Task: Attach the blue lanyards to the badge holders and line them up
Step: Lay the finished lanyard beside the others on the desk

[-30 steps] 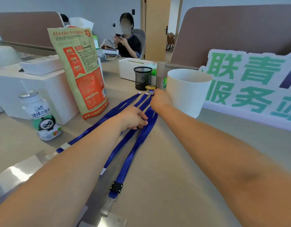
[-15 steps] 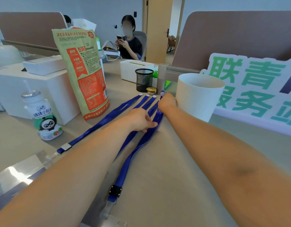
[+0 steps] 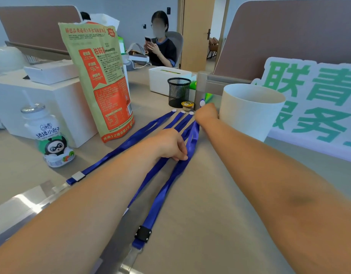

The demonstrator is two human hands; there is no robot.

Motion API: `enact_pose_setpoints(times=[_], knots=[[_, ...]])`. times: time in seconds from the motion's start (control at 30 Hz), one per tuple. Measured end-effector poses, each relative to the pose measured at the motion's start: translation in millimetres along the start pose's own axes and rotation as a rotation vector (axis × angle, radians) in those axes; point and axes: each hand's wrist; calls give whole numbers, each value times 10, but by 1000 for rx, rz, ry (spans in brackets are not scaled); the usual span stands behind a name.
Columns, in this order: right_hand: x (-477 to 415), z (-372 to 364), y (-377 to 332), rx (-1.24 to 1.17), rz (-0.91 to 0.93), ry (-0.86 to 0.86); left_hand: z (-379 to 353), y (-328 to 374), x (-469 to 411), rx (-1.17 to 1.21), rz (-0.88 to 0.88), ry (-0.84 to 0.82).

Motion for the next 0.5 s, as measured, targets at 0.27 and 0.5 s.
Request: enact_pose_setpoints(times=[0.27,0.5], knots=[[61,73,-5,-7,56,-48,-74,11,-41,45,35,67],[20,76,-117,-584,-122,-100,-36,0,-28,146,29,133]])
Point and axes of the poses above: each hand's wrist, its own x-axis away from the middle knuckle, its own z-axis out of the back of the hand, y = z × x, and after that the axes turned 6 degrees about -z, right-handed
